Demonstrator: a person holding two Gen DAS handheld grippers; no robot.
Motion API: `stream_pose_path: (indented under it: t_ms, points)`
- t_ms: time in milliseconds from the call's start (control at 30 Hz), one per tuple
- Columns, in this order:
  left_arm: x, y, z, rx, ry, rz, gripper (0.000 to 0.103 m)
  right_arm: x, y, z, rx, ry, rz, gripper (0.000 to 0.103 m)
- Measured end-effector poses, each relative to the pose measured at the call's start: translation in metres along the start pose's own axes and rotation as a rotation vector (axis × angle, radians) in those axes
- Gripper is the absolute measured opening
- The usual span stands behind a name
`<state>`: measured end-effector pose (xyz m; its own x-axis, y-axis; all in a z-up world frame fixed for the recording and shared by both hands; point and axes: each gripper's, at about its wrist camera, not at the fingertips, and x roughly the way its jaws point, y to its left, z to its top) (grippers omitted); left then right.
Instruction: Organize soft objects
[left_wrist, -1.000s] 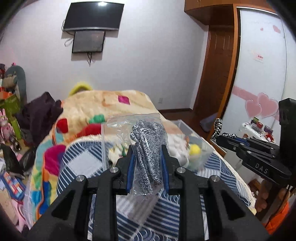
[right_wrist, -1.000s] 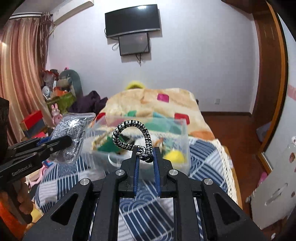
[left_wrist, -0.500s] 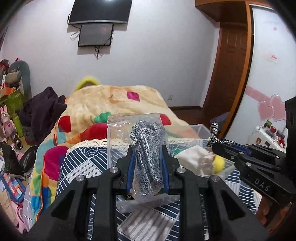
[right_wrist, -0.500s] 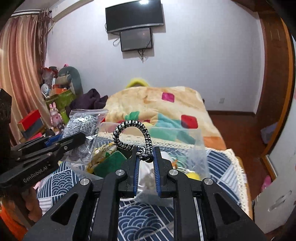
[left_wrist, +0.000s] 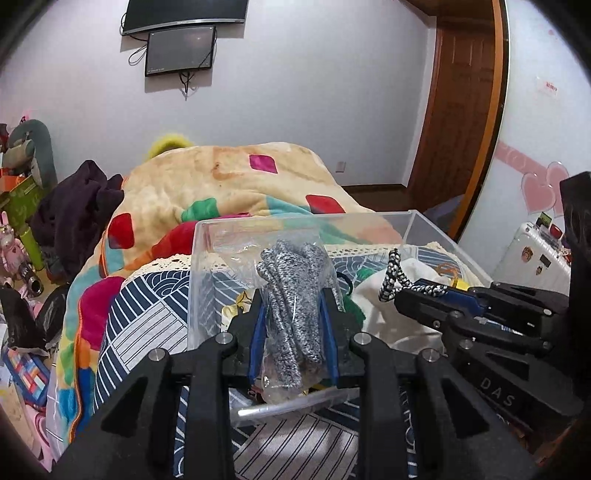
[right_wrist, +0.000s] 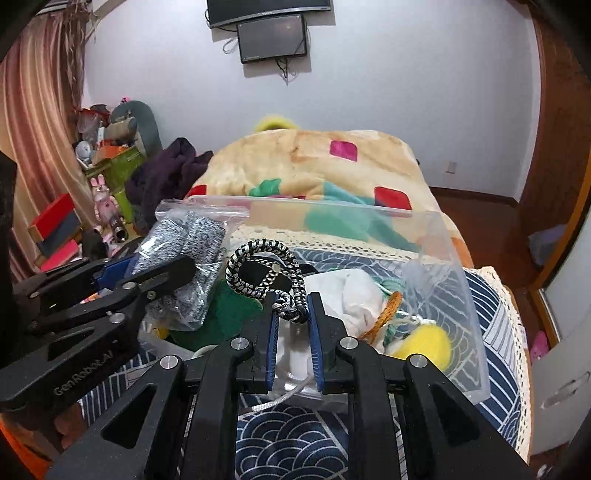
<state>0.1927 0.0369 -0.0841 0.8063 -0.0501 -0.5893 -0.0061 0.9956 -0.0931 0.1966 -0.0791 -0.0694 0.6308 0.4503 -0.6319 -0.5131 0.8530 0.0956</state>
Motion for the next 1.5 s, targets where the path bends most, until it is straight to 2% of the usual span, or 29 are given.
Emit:
stream_pose_path:
  t_ms: [100,200,333,433,667,933,1000,1067,1200,1233,1300,1500]
  points:
    - [-0.004,-0.001,-0.003,0.006,0.004,0.004,0.039,-0.001,-0.001,-0.002,-0.002,0.004,-0.005,0.018]
    - [-0.009,0.002,-0.006,-0.01,-0.004,0.006,0.051,-0.002,-0.004,-0.003,0.001,0.009,0.004,0.03]
    - [-0.019,0.007,-0.007,-0.029,-0.017,-0.012,0.051,-0.011,-0.006,-0.003,0.0,-0.01,0.01,0.038]
    - [-0.032,0.007,-0.006,-0.029,-0.036,-0.024,0.051,-0.021,-0.007,-0.001,0.001,-0.042,-0.009,0.05]
    - [-0.081,-0.001,0.006,-0.016,-0.14,-0.049,0.051,-0.06,-0.011,0.006,0.004,-0.144,-0.021,0.051]
    - [-0.142,-0.017,0.016,0.019,-0.266,-0.075,0.053,-0.118,-0.007,0.015,0.007,-0.302,-0.015,0.051]
    - [-0.157,-0.022,0.017,0.025,-0.301,-0.079,0.061,-0.132,-0.005,0.016,0.006,-0.344,-0.013,0.056]
    - [-0.17,-0.025,0.017,0.032,-0.336,-0.075,0.07,-0.145,-0.003,0.016,0.006,-0.386,-0.014,0.068]
    - [-0.193,-0.034,0.017,0.054,-0.39,-0.067,0.083,-0.167,0.002,0.014,-0.003,-0.455,-0.025,0.078]
    - [-0.197,-0.035,0.017,0.055,-0.396,-0.068,0.091,-0.172,0.002,0.014,-0.003,-0.465,-0.026,0.081]
    - [-0.205,-0.036,0.015,0.05,-0.416,-0.068,0.099,-0.178,0.002,0.014,0.003,-0.485,-0.029,0.088]
    - [-0.22,-0.04,0.012,0.066,-0.448,-0.052,0.103,-0.189,0.002,0.009,0.015,-0.534,-0.049,0.102]
